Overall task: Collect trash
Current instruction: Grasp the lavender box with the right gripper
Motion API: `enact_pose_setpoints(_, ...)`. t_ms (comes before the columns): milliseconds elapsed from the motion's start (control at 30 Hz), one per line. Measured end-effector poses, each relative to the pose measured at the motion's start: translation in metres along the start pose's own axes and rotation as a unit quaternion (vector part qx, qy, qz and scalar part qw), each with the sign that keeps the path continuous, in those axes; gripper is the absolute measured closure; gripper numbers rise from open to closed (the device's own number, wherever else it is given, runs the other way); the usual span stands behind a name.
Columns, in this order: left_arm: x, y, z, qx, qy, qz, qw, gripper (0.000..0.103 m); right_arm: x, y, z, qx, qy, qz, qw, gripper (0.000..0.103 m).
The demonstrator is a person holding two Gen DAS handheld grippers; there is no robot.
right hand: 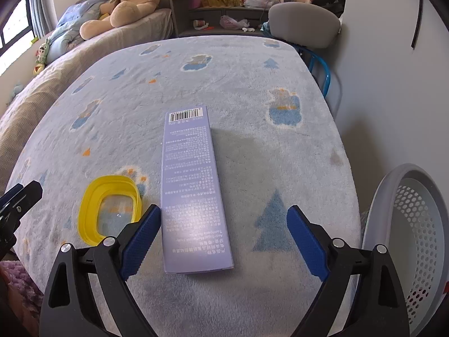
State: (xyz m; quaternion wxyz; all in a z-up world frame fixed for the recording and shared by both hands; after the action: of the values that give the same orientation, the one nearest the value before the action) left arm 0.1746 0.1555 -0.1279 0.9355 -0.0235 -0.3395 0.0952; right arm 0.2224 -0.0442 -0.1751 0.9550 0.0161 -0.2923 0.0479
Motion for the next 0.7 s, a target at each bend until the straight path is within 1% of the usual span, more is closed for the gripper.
enact_pose_setpoints(100, -0.001, -0.002, -0.001, -0.005, 0.004, 0.0, 1.0, 0.034, 0.004, 0.007, -0.007, -0.003, 0.001, 0.016, 1.0, 0.02)
enact_pose_setpoints(300, -0.004, -0.004, -0.004, -0.005, 0.007, -0.002, 1.0, 0.034, 0.008, 0.019, -0.022, -0.007, 0.009, 0.038, 0.999, 0.038)
enact_pose_setpoints(367, -0.004, -0.006, -0.005, -0.005, 0.009, -0.003, 0.9999, 0.034, 0.009, 0.022, -0.024, -0.007, 0.009, 0.043, 0.999, 0.049)
enact_pose_setpoints(400, -0.005, -0.007, -0.005, -0.006, 0.009, -0.004, 0.9999, 0.034, 0.008, 0.023, -0.024, -0.004, 0.009, 0.045, 0.999, 0.051)
enact_pose_setpoints(433, -0.005, -0.008, -0.006, -0.008, 0.011, -0.004, 0.9999, 0.034, 0.008, 0.024, -0.023, -0.001, 0.009, 0.046, 0.999, 0.058)
enact_pose_setpoints(533, -0.008, -0.011, -0.008, -0.013, 0.016, -0.006, 0.9998, 0.034, 0.009, 0.025, -0.019, 0.004, 0.001, 0.046, 0.999, 0.06)
enact_pose_setpoints(700, -0.013, -0.021, -0.011, -0.023, 0.024, -0.013, 0.9994, 0.034, 0.009, 0.017, -0.006, 0.011, -0.008, 0.039, 0.999, 0.061)
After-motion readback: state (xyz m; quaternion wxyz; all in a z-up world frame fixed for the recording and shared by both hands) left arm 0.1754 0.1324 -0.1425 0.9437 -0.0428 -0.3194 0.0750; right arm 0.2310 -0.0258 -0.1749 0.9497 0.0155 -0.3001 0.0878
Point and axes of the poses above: each gripper's, at about its wrist camera, not at the fingertips, and z roughly against the way its jaws point, y to its left, x to its top, the point moved 10 cm from there along -z, roughly the way its jaws point, and after that the axes turned 2 degrees about -x, right-handed, at the moved point
